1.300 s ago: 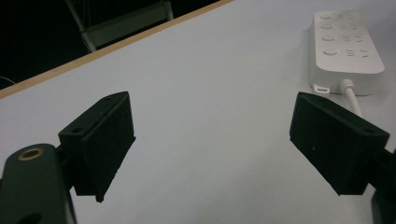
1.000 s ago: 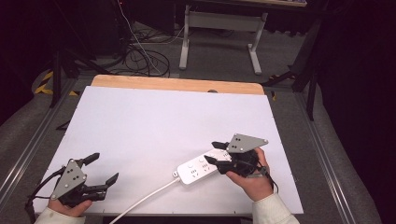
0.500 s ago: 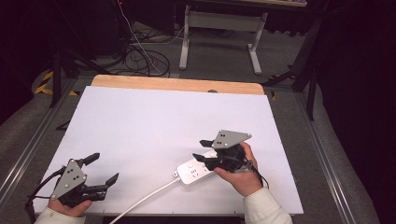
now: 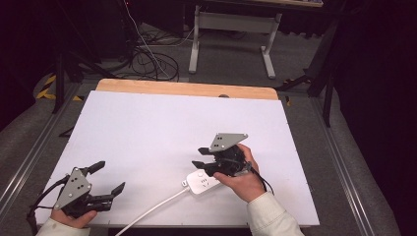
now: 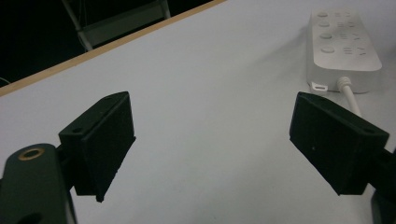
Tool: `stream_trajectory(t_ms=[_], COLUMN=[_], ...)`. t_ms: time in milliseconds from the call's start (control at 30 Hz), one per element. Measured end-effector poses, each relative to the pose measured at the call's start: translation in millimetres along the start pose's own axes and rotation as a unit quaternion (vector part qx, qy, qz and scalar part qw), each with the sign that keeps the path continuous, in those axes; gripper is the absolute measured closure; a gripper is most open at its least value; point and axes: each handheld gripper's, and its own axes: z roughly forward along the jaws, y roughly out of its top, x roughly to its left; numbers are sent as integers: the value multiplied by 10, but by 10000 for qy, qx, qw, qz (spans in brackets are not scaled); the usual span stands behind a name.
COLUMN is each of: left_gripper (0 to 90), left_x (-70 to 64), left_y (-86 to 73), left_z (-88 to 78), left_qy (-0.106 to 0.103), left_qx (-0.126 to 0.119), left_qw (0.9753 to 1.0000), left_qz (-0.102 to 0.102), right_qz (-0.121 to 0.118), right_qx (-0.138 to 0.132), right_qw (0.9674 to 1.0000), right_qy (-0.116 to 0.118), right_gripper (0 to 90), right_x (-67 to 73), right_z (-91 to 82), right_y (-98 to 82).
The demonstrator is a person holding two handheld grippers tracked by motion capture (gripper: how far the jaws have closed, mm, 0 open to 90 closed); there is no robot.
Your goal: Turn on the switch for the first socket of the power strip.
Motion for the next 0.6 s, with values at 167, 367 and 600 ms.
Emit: stream_trajectory(t_ms=[167,367,600], left_gripper=[147,147,148], left_x=[-3,-6,-8], left_y=[0,0,1], left_z=[-2,-1,1], left_qy=[0,-1,4], left_qx=[1,7,20], left_qw=[10000,10000,10000], left_qz=[3,6,18], right_qz=[106,212,172], right_qx=[232,351,849], right_qw=[9996,9987,9957], right_qy=[155,308,322], right_gripper=[626,812,900], right_x=[-37,-52,-47], right_z=[104,132,191], right_y=[-17,-27,-30])
